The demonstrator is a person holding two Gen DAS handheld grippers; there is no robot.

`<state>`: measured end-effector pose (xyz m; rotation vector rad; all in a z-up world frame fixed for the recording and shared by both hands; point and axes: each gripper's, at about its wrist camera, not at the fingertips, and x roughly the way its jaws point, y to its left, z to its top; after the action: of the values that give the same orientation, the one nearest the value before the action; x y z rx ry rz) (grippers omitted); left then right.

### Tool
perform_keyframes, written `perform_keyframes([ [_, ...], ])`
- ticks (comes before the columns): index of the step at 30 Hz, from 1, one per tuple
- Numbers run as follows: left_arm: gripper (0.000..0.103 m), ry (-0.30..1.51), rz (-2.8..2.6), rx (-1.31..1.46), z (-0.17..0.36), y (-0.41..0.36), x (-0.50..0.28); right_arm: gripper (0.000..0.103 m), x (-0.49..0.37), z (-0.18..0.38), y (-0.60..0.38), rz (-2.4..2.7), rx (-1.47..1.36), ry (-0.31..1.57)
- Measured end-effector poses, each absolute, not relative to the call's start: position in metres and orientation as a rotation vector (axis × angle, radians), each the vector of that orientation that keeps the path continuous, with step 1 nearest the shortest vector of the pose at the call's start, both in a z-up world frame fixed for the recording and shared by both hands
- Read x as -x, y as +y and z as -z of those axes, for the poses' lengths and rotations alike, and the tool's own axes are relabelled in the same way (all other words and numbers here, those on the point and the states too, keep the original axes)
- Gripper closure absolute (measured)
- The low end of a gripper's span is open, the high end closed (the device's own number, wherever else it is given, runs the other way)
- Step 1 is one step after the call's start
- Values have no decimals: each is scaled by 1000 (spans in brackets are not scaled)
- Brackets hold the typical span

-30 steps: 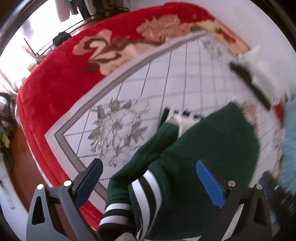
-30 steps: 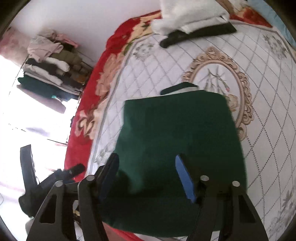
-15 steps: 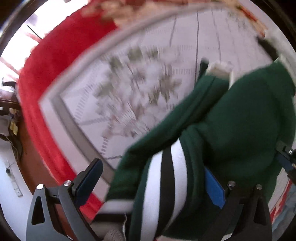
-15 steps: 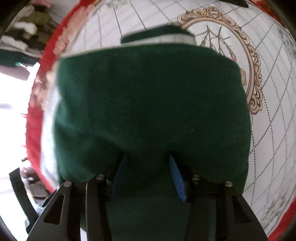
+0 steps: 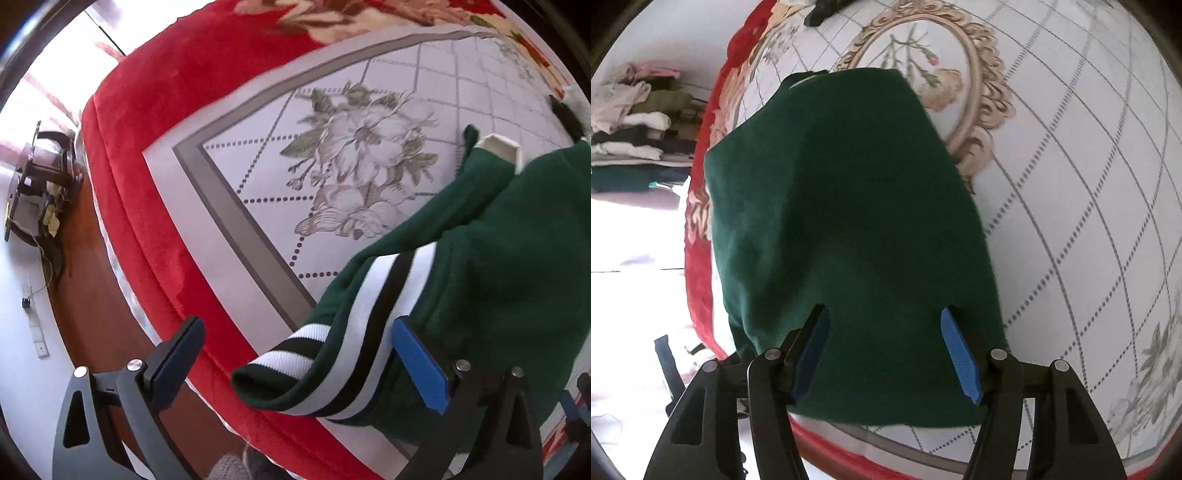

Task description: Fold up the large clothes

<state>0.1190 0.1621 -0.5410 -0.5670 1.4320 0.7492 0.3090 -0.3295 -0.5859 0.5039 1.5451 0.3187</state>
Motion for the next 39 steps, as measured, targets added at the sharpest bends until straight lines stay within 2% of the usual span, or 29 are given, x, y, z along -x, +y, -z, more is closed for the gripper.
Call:
perform_keyframes([
  [2,0,1401,-736,625,529,155,-107,29,-304,588,-342,-312,-527,1537],
  [5,0,1378,-704,791,521,142,-81,27,-291,591,-371,-281,-661,1531],
  [10,0,1365,-640,1003,528,115,-61,22,-279,632,-399,-363,-913,1549],
  [11,0,1371,-627,1022,532,112,-62,16,-282,639,-397,-388,-932,1546],
  [15,0,1322,-581,1096,544,97,-70,15,-309,689,-377,-552,-1026,1607],
  [19,0,1267,-552,1123,555,89,-82,12,-333,703,-343,-705,-986,1689],
  [21,0,1249,-557,1151,562,88,-85,19,-340,705,-330,-747,-993,1698],
  [22,0,1231,-562,1177,563,89,-84,44,-341,707,-330,-740,-1019,1697],
  [23,0,1216,-575,1199,564,93,-83,57,-341,711,-330,-723,-1078,1701],
  [26,0,1152,-578,1288,566,100,-82,68,-337,712,-328,-688,-1241,1709],
  [29,0,1082,-556,1377,566,105,-81,70,-332,706,-323,-653,-1406,1729],
  [35,1,965,-539,1440,575,106,-104,71,-329,688,-309,-676,-1490,1753],
  [37,12,909,-573,1430,570,108,-97,71,-329,686,-304,-677,-1484,1768],
  [39,39,885,-593,1384,563,108,-96,71,-333,690,-300,-683,-1468,1784],
])
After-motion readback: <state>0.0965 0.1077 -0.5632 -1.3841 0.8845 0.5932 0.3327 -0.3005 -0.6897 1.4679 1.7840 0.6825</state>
